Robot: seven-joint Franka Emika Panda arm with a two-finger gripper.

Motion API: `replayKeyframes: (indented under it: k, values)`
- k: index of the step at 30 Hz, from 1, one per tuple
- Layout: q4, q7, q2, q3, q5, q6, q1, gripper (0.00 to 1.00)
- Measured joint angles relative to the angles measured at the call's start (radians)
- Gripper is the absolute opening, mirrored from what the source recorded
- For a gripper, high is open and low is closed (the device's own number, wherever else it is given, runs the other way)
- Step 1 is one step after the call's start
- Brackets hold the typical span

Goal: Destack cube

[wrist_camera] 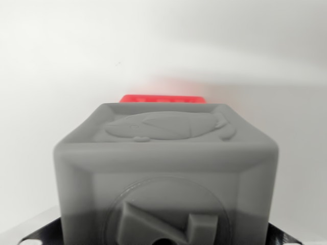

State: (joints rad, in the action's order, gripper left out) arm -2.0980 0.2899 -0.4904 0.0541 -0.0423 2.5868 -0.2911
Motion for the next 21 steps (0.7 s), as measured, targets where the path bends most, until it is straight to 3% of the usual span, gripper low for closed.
replayKeyframes:
  k: [21]
  values:
    - [-0.007, 0.001, 0.085, 0.005, 0.002, -0.077, 0.003, 0.0]
